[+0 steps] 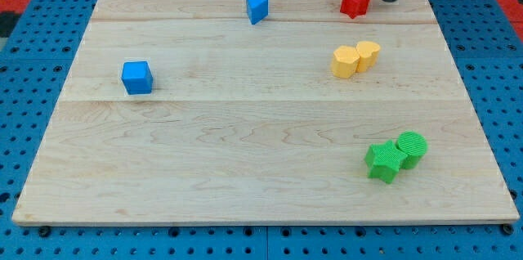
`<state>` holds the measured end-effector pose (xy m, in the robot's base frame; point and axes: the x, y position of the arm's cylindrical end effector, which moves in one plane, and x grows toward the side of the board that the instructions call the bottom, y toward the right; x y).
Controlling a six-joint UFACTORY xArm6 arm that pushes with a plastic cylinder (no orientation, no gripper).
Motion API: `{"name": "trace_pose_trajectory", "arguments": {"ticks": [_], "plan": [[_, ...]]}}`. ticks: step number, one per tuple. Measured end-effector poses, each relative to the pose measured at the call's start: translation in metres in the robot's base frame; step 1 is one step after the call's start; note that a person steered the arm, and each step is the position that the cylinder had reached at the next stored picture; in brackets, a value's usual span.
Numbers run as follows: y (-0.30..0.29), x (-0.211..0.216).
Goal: Move the red circle to the top center of the board
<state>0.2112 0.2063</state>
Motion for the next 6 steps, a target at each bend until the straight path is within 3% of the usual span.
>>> {"name": "trace_pose_trajectory", "arguments": {"ticks": [2,3,5,6], "plan": [[-0.005,-0.019],[-0.019,-0.005],[-0.07,-0.012],[-0.039,-0.011]]}}
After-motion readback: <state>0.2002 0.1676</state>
